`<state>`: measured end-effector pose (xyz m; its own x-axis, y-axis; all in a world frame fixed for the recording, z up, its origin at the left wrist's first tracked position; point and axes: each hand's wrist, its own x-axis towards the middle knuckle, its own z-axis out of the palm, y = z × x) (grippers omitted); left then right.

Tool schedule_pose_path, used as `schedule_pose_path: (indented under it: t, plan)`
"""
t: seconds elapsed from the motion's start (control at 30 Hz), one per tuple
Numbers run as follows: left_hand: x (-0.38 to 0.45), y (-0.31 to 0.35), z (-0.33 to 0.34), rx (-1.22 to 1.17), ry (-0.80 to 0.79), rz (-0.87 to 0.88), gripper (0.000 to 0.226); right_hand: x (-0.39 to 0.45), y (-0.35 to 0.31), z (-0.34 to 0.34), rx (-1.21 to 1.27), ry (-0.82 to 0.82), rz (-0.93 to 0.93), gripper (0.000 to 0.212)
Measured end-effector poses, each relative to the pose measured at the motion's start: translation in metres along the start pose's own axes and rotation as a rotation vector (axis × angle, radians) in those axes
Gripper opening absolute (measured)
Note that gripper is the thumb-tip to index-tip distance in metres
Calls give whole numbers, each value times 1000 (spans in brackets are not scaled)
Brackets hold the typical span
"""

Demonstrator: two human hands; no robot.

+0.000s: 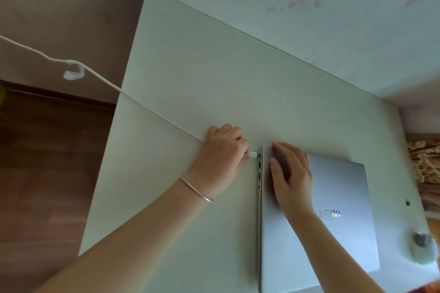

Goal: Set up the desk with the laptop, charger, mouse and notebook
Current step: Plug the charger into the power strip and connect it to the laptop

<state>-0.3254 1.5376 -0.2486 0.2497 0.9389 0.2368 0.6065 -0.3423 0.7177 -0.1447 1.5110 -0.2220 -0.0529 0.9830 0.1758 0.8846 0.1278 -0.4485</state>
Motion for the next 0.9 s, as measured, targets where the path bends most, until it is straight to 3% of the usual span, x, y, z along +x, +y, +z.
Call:
schedule_pose_path:
  t: [0.9]
  plan:
    - [6,-3,9,-28,15,4,10,-1,5,3,57,24,-38,32]
